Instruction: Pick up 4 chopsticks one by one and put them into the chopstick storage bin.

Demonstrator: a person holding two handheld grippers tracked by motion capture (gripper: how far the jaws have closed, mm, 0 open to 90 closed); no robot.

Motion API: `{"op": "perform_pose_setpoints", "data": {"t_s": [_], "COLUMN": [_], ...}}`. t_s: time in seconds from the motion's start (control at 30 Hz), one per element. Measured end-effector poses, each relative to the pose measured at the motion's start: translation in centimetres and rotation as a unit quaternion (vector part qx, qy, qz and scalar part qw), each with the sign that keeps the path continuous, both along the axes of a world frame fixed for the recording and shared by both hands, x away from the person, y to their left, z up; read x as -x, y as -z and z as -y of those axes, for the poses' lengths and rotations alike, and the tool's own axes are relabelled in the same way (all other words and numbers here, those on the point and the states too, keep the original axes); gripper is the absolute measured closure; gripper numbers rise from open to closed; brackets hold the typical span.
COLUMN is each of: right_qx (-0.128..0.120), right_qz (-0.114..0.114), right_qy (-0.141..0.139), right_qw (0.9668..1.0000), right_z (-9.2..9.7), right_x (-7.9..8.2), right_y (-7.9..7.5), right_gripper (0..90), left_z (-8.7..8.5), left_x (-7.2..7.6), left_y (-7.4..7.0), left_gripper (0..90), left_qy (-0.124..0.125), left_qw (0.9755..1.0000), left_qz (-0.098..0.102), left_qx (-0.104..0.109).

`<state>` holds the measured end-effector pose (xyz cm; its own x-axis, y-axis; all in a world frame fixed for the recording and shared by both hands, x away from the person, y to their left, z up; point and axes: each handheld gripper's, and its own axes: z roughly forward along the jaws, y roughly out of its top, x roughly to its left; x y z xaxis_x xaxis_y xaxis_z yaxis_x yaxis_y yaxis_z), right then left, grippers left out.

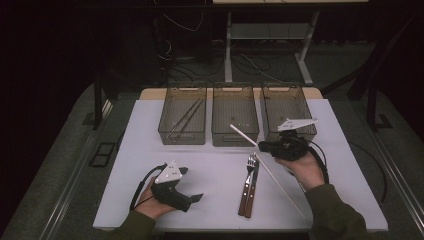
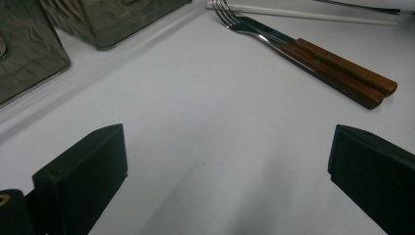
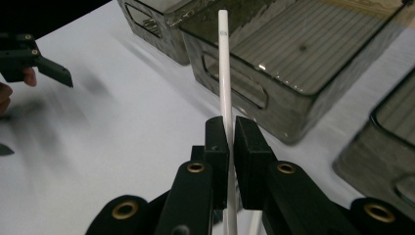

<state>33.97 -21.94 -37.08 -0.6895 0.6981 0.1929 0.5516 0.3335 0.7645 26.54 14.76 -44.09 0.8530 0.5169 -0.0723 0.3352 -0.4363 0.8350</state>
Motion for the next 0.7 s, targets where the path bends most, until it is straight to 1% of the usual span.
{"op": "perform_pose_setpoints", "data": {"t_s": [0.13, 0.2, 0.47, 0.57, 0.6, 0.7], "right_qx": [0.006, 0.008, 0.014, 0.018, 0.018, 0.021], "right_qz": [0.003, 0.007, 0.007, 0.013, 0.009, 0.011], "right_qy": [-0.003, -0.006, -0.01, -0.011, -0.01, -0.009], "right_qw": [1.0, 0.9999, 0.9998, 0.9997, 0.9998, 0.9997], "right_z": [-1.3, -2.1, -4.8, -5.9, -6.2, -7.2], "right_x": [-0.9, -1.5, -3.3, -4.1, -4.3, -4.9], "right_y": [-0.7, -1.2, -2.5, -3.0, -3.2, -3.7], "right_gripper": [85.1, 85.1, 85.1, 85.1, 85.1, 85.0], "left_z": [-0.1, -0.1, -0.1, -0.1, -0.1, -0.1], "left_x": [-0.1, -0.1, -0.2, -0.2, -0.2, -0.2], "left_y": [0.1, 0.1, 0.2, 0.1, 0.1, 0.1], "left_gripper": [0.0, 0.0, 0.0, 0.0, 0.0, 0.0], "left_qy": [0.004, 0.003, 0.005, 0.005, 0.005, 0.007], "left_qw": [1.0, 1.0, 0.9999, 0.9999, 0.9999, 0.9999], "left_qz": [0.0, -0.003, -0.005, -0.005, -0.005, -0.005], "left_qx": [-0.005, -0.003, -0.007, -0.007, -0.007, -0.007]}}
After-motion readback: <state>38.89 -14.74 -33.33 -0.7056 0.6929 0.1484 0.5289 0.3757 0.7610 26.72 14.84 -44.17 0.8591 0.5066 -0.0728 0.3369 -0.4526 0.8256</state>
